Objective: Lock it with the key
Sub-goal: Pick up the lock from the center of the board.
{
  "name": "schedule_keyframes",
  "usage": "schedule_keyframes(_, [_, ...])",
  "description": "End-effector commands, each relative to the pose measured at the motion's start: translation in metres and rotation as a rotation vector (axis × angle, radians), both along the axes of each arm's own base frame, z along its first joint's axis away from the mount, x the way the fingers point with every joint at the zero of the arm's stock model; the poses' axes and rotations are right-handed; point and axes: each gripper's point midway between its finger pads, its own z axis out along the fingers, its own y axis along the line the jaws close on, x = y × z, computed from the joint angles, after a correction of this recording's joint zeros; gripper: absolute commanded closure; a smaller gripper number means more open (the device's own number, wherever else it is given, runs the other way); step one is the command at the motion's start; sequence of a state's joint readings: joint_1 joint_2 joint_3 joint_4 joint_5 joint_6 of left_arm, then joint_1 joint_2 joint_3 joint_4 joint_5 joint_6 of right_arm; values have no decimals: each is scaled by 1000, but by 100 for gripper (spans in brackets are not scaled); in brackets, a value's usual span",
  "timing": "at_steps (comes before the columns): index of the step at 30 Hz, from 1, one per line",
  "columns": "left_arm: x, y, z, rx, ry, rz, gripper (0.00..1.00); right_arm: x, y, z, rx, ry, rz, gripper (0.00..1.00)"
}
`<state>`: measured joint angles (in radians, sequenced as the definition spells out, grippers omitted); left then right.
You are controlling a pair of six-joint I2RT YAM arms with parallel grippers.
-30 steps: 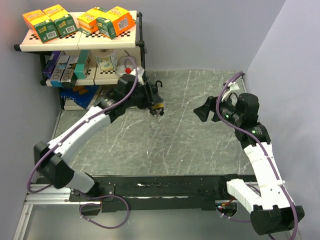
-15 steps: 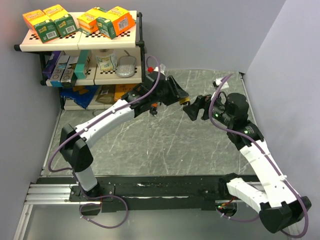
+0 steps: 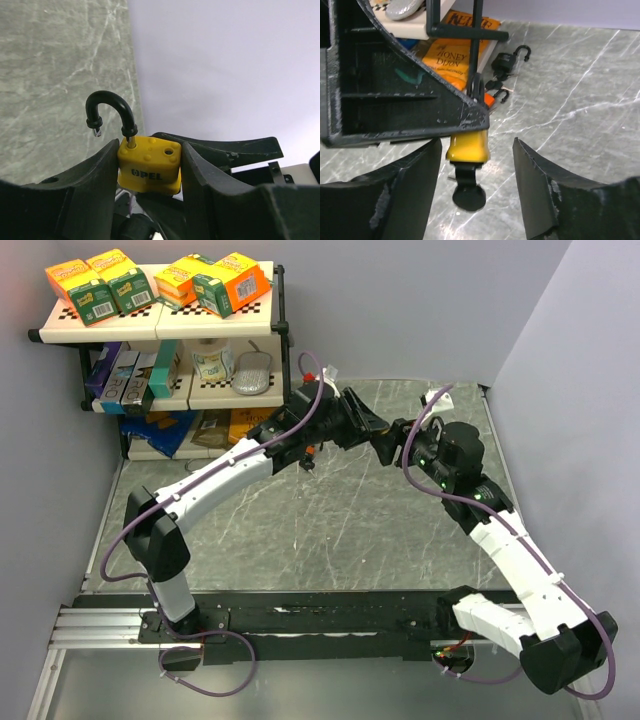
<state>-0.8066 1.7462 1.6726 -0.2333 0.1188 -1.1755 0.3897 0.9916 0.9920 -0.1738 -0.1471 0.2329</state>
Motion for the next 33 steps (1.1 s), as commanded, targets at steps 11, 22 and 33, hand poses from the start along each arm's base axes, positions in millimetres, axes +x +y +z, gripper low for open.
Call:
schedule_keyframes(11, [-20,-5,65,-202,-42,-56,99,13,-3,12,-6,-85,-47,88])
schedule_keyframes(22, [-8,43,78,-143,-186,-57,4,-25,14,36,-20,-135,170,100])
schedule_keyframes(33, [-99,150,43,209,-821,-680,4,-131,46,27,-30,-58,691,100])
